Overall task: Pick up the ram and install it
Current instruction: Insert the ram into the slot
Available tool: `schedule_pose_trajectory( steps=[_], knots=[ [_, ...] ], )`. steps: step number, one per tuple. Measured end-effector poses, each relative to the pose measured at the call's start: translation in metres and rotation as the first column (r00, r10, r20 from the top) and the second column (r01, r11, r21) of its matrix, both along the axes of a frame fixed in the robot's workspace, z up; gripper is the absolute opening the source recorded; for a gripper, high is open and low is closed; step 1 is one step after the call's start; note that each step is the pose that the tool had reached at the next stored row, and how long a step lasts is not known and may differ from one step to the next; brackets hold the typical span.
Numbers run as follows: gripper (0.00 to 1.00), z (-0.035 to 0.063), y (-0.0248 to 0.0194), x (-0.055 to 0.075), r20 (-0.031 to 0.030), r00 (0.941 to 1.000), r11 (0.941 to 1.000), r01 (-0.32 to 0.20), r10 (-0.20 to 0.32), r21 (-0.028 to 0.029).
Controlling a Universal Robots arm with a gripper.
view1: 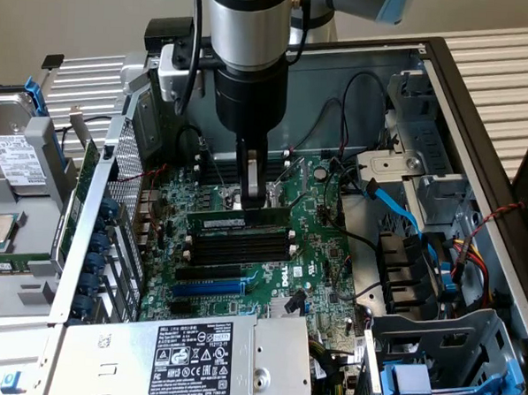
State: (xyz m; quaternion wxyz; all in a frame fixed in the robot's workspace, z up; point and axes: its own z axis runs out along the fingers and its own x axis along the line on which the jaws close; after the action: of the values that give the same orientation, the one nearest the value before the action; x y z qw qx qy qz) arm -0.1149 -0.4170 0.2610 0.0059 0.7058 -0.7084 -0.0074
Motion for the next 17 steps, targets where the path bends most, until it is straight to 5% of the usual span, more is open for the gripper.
schedule_pose_trajectory(
  steps=[17],
  knots=[
    [0.13,-0.0094,-0.0023,0.0008,-0.0008,1.0000,1.0000,-0.002,0.002,0.0003]
  ],
)
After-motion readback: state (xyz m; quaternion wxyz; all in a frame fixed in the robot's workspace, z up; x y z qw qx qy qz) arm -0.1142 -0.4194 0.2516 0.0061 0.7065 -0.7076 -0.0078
